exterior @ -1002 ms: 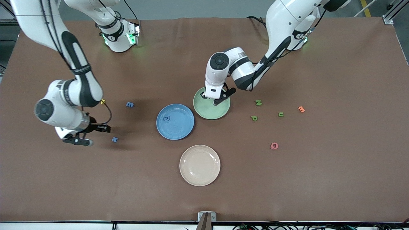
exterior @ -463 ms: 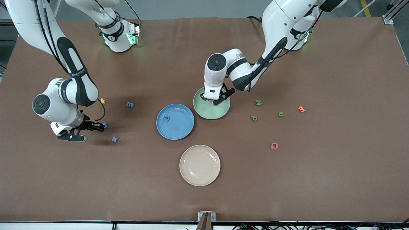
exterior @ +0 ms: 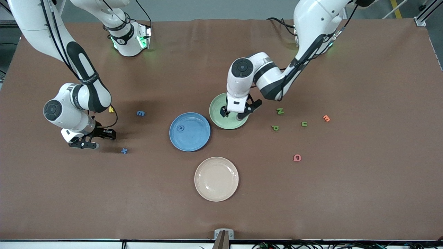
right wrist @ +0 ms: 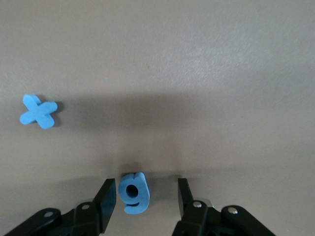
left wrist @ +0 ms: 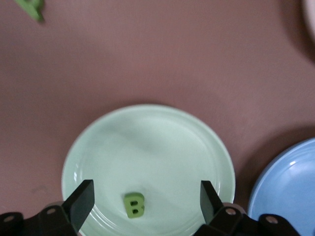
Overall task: Sort letters by color into matching plates
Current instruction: 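Grasp blue g, place it on the blue plate while the left gripper withdraws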
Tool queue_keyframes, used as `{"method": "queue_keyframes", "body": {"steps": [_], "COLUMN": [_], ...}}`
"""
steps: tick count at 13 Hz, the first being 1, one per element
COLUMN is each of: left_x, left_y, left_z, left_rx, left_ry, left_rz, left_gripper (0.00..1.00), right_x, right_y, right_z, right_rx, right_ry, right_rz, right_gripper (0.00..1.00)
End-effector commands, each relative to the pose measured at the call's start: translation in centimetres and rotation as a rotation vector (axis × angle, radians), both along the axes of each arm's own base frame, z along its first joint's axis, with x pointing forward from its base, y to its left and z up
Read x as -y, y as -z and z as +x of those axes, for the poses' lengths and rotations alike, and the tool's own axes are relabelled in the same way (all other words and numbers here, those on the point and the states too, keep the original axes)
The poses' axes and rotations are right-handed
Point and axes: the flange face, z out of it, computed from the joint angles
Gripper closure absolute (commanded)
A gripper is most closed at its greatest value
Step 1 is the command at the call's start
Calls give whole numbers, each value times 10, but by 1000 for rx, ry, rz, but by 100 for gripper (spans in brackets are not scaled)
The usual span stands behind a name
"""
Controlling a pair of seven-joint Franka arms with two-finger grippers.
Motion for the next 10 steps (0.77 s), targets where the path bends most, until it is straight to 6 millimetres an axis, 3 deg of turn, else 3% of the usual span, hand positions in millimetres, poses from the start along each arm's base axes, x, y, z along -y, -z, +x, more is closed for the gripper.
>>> {"method": "queue_keyframes", "body": {"steps": [1, 3, 6, 7, 9, 10], "left_x": [-33, -55, -93, -107, -134, -150], "left_y": [-39, -50, -57, -54, -48, -43], "left_z": [18, 33, 45, 46, 45, 47], "left_rx": [33, 43, 32, 22, 2, -12], "left_ry": [62, 108, 175, 197, 243, 270], "left_rz": [50, 62, 92, 99, 123, 131], "left_gripper": [4, 3, 3, 3, 3, 3], "right_x": [-2, -5, -9, -12, -19, -39], "right_y": [5, 9, 9, 9, 3, -3], "right_z": [-3, -3, -3, -3, 0, 1], "right_rx": [2, -5, -6, -11, -9, -11], "right_ry": [-18, -21, -22, -25, -7, 20], "right_rz": [-4, -4, -4, -3, -1, 1], "right_gripper": [41, 49, 91, 99, 100, 100]}}
